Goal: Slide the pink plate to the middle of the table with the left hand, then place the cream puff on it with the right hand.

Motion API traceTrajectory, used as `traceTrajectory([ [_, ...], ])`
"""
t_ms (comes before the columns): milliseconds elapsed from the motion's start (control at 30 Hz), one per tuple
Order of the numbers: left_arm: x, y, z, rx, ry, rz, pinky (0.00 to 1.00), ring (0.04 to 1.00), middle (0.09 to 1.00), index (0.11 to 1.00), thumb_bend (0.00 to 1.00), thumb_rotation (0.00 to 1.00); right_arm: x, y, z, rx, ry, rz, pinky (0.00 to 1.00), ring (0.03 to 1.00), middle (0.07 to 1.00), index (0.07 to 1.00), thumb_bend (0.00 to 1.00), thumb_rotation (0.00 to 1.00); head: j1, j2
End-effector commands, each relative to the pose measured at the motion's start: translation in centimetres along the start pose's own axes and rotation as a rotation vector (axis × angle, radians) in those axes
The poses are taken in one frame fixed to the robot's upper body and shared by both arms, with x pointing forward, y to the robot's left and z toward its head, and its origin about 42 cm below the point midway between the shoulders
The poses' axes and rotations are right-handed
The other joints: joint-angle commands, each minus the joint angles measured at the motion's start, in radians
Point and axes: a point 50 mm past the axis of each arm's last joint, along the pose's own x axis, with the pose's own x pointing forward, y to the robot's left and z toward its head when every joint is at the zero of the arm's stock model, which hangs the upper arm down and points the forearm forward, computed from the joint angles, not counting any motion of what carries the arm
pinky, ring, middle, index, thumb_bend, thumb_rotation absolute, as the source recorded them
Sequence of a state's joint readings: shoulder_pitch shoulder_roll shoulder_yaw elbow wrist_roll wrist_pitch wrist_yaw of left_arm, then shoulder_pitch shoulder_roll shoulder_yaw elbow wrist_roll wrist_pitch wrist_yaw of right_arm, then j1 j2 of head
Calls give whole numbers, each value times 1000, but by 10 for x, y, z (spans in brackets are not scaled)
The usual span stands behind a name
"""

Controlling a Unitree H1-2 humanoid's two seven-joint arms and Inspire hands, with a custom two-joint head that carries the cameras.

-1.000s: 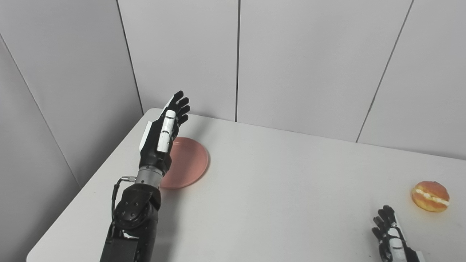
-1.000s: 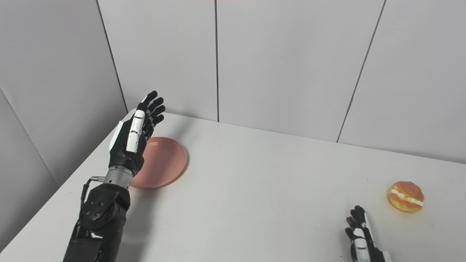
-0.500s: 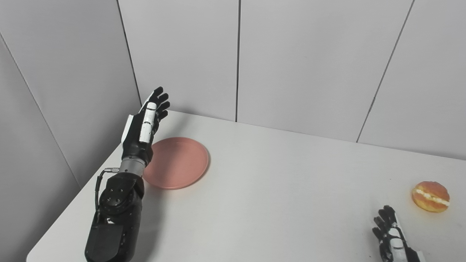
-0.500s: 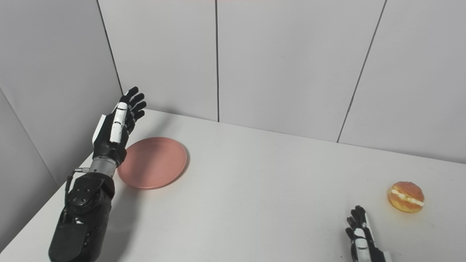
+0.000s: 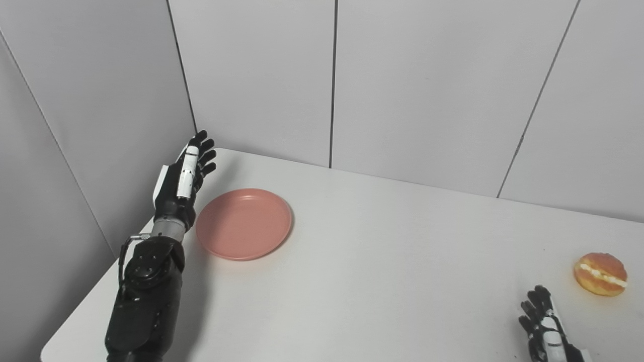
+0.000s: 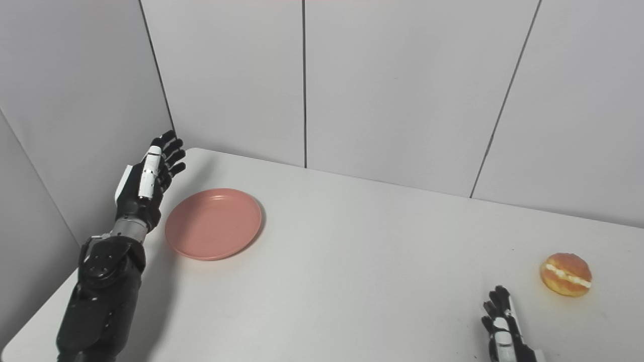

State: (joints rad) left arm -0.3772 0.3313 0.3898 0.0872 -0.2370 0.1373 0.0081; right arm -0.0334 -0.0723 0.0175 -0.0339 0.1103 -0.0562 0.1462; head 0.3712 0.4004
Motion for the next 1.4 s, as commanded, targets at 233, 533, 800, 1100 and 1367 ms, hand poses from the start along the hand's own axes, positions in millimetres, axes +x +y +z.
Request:
traceTrajectory([
  [233, 14, 22, 16, -36, -59, 50, 952, 932, 933, 913, 359, 1000, -15, -1, -21, 27, 60, -12, 1000, 1000, 1000, 1000, 242, 1000, 0, 11],
  [533, 14, 39, 3, -43, -38, 95, 907, 909, 915, 896, 357, 1000, -17, -1, -19, 19, 59, -10, 1000, 1000, 1000, 1000, 240, 1000, 0, 18],
  [800, 17, 43, -13, -78, 1, 109, 915, 918, 918, 900, 334, 1000, -17, 0, -18, 21, 59, -7, 1000, 1000, 1000, 1000, 228, 1000, -3, 23],
  [1100, 24, 45, -34, -83, 54, 122, 943, 920, 917, 898, 344, 1000, -17, 0, -15, 21, 57, -7, 1000, 1000, 1000, 1000, 206, 1000, -3, 28],
  [1367, 23, 47, -53, -53, 104, 117, 933, 912, 907, 887, 367, 1000, -18, 1, -14, 20, 62, -6, 1000, 1000, 1000, 1000, 201, 1000, -8, 33],
])
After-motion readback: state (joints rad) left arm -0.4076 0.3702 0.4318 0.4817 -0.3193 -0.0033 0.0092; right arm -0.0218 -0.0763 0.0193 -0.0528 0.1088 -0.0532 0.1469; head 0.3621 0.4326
